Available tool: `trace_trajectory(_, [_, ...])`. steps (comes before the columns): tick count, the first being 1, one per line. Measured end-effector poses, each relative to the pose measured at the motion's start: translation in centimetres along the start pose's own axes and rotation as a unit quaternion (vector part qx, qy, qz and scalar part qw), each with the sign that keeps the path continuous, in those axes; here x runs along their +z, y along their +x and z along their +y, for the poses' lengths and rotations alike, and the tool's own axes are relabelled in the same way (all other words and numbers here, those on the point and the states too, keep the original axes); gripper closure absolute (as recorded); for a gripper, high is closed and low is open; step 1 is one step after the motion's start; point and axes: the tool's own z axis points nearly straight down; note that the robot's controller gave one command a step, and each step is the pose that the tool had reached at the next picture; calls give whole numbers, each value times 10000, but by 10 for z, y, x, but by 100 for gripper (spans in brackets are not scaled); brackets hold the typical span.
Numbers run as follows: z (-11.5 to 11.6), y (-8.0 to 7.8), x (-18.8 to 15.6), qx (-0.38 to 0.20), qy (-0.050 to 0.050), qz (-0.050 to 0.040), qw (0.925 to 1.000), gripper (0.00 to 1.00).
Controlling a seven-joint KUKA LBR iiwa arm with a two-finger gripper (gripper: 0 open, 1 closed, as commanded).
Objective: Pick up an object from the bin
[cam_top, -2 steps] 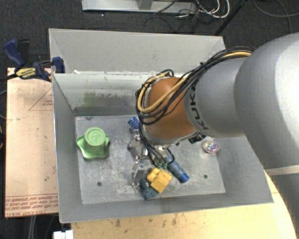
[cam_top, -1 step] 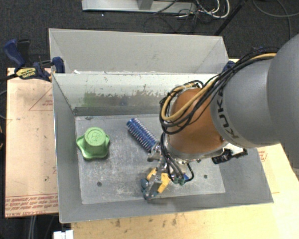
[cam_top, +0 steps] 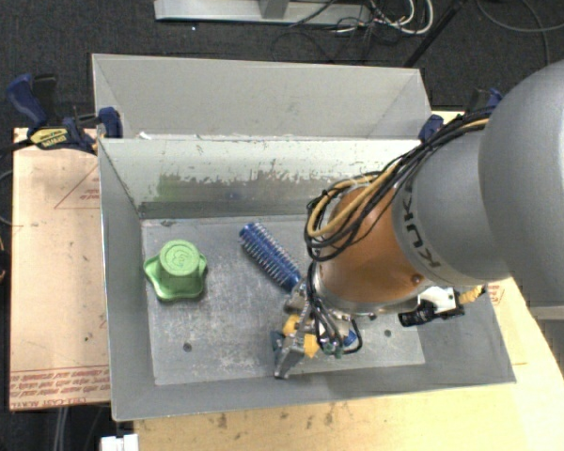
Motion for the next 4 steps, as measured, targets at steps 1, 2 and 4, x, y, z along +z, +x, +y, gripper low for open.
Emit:
trace_trajectory(1, [-1,-1,-2,18,0,-17,10000,100])
trace_trajectory(2, [-2,0,0,19,13,2,10000,0])
trace_trajectory(4, [-69,-25,-7,-313,27,13,9995,100])
